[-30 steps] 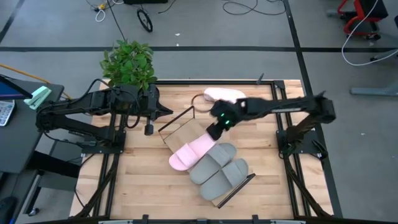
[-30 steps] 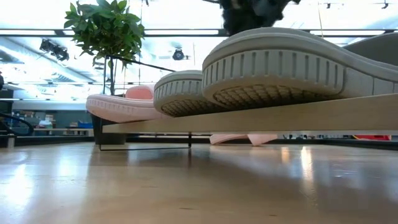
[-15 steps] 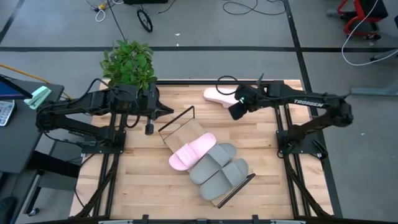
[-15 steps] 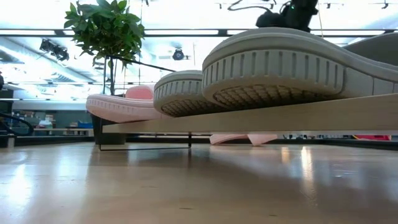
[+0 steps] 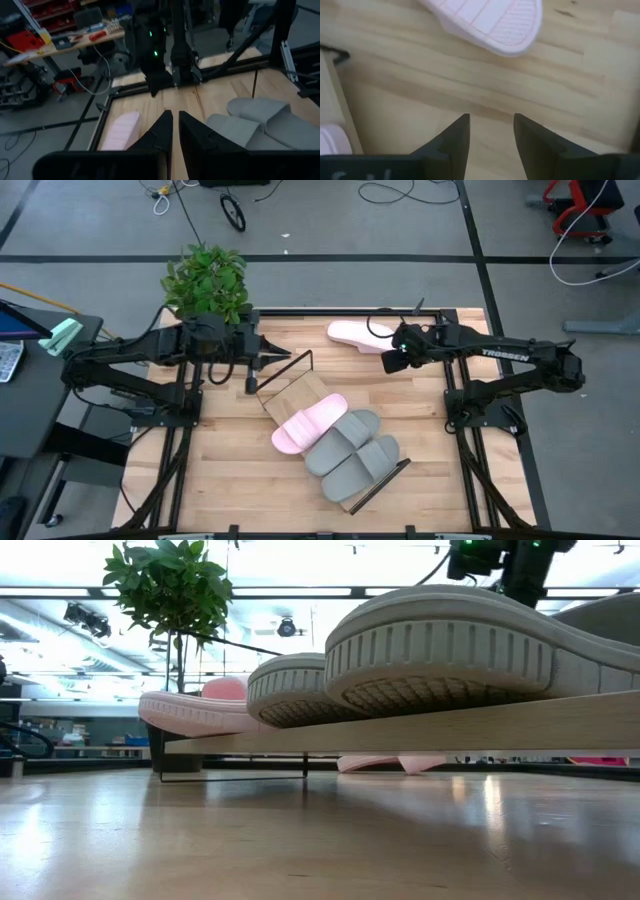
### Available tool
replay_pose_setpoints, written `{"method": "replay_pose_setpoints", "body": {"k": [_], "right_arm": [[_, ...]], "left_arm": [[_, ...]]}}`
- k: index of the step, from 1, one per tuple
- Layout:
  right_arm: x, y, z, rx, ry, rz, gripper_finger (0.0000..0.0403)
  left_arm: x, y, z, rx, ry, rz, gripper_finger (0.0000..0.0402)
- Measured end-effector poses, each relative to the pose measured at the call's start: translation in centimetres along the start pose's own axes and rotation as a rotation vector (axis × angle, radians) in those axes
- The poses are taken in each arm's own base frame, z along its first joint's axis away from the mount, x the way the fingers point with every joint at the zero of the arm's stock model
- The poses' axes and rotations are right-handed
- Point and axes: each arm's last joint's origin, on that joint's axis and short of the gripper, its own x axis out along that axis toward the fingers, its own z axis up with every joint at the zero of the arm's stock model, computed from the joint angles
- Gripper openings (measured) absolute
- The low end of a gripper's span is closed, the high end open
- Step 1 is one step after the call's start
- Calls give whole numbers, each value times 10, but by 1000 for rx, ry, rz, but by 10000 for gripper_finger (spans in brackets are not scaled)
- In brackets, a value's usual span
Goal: Pick and place slides into the shelf
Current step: Put the pink slide on the shelf
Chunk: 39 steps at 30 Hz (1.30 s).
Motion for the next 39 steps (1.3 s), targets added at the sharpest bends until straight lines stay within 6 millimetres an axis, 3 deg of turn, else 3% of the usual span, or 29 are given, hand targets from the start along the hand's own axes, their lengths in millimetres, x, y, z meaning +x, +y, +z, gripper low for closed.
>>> {"method": "replay_pose_setpoints", "body": {"k": [4,12,21,28,33,39], "right_arm": [[6,-19,-5,142,-48,7,158],[26,-51,-12,471,-169,176,165],[56,-68,-14,790,-248,346,234],[77,-77,-18,887,-250,364,256],[87,-80,-15,955,-313,485,258],[98,-84,-16,981,-287,450,257]], "left_arm": [[15,-1,-2,0,8,-2,46],[23,2,-2,-5,-17,18,52],[23,14,-4,-85,-18,66,52],[23,15,-4,-96,-18,71,53],[23,15,-4,-97,-18,71,47],[23,15,-4,-101,-18,71,48]]}}
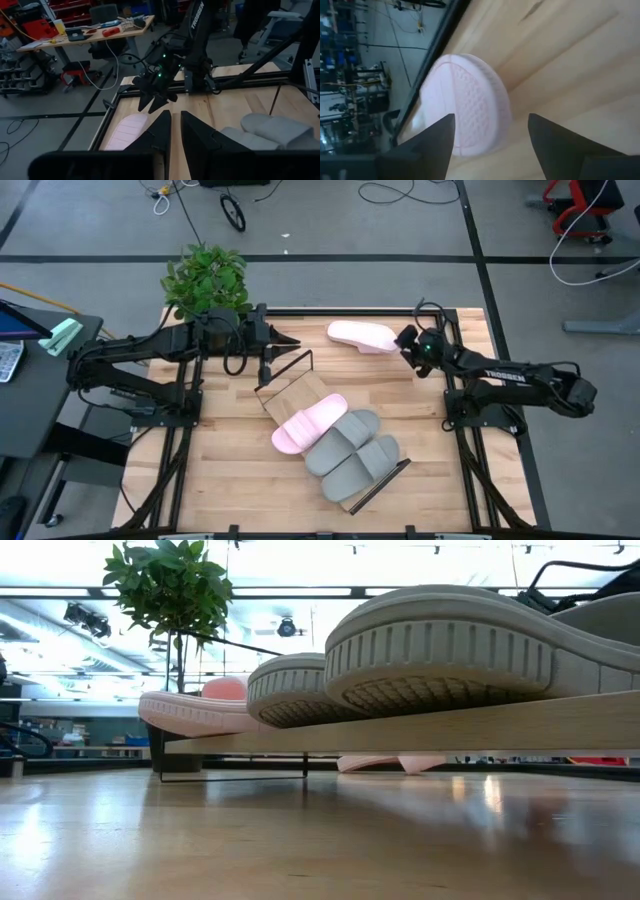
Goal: Pick and place slides into the shelf
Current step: Put the pink slide on the shelf
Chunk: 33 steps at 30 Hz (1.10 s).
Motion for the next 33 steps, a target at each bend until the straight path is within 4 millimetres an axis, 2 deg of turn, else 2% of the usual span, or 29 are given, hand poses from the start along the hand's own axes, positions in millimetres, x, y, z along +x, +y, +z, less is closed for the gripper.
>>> {"method": "replay_pose_setpoints", "body": {"k": [12,15,18,20,21,25,33], "right_arm": [[29,2,2,23,10,44,243],[35,1,1,23,9,53,202],[35,4,1,5,3,86,118],[33,8,2,-15,-2,124,50],[31,11,2,-35,-3,147,39],[19,24,3,-68,-3,232,39],[-16,65,6,-182,-4,394,39]], "left_arm": [[0,0,0,-56,0,0,39],[0,0,0,-56,0,0,41],[0,0,0,-57,0,0,43],[0,0,0,-57,0,0,42],[0,0,0,-57,0,0,41],[0,0,0,-57,0,0,34],[0,0,0,-57,1,0,29]]}}
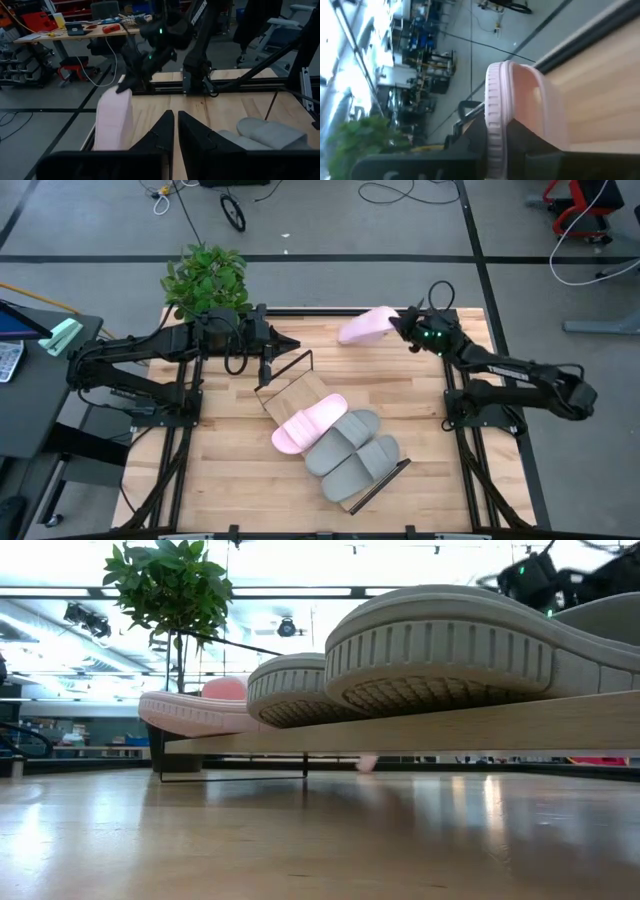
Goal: Pick and place slides into the shelf
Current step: Put the pink slide on the shelf
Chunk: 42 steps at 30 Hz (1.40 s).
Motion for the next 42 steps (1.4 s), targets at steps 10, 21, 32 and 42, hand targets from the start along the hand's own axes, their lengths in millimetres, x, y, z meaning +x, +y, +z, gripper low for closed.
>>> {"method": "replay_pose_setpoints", "body": {"k": [10,21,32,42], "right_arm": [[-45,93,17,-405,141,-163,38],[-93,194,29,-536,211,-104,38],[-65,227,-9,-703,445,-217,38],[-28,241,-58,-839,628,-195,38]], "left_arm": [[0,0,0,9,1,1,31],[0,15,-4,-3,29,56,27],[-1,20,-16,-9,153,70,43],[-1,16,-20,68,176,-64,56]]}}
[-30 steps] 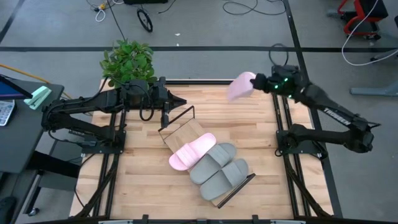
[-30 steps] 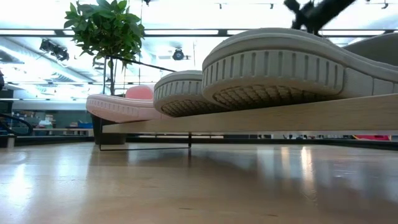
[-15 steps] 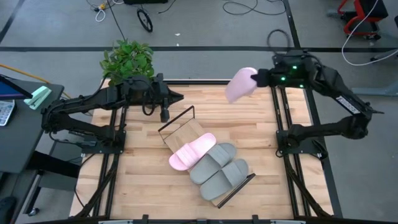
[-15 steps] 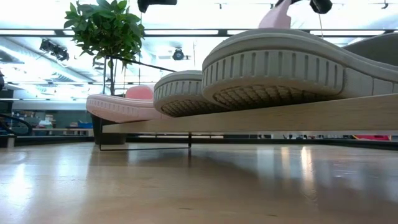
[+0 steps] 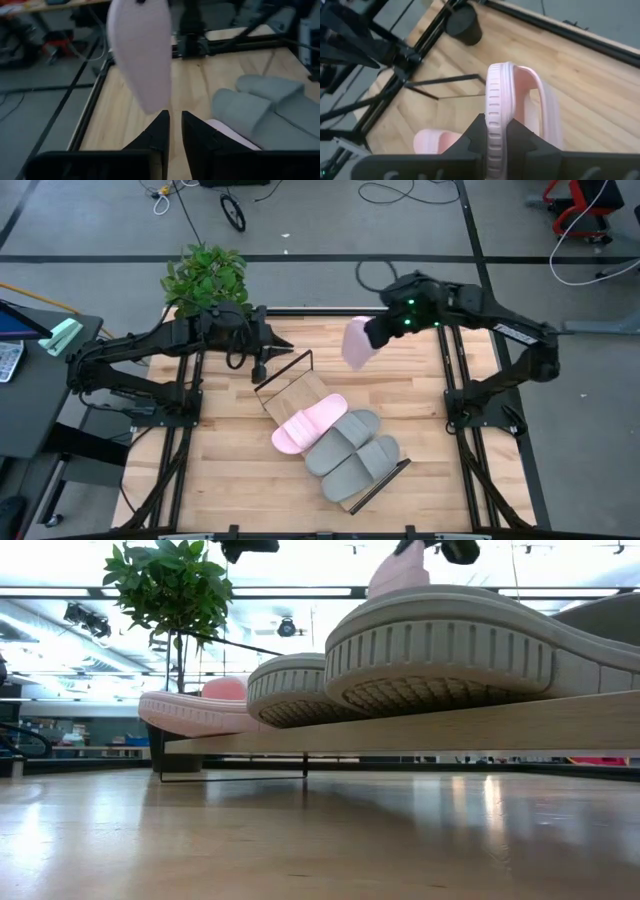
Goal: Pick and place slides into the shelf
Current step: Put the pink slide on the shelf
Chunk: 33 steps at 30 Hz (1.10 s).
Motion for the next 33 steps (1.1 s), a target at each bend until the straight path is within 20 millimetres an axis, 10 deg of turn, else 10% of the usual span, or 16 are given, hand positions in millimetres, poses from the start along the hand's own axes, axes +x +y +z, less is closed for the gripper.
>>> {"method": "replay_pose_setpoints", "body": {"k": [21,33], "right_arm": [[41,32,-6,-111,47,81,38],[35,40,-5,-257,7,5,38]], "left_arm": [[-3,0,17,286,-120,119,242],[11,18,82,329,198,22,242]]}}
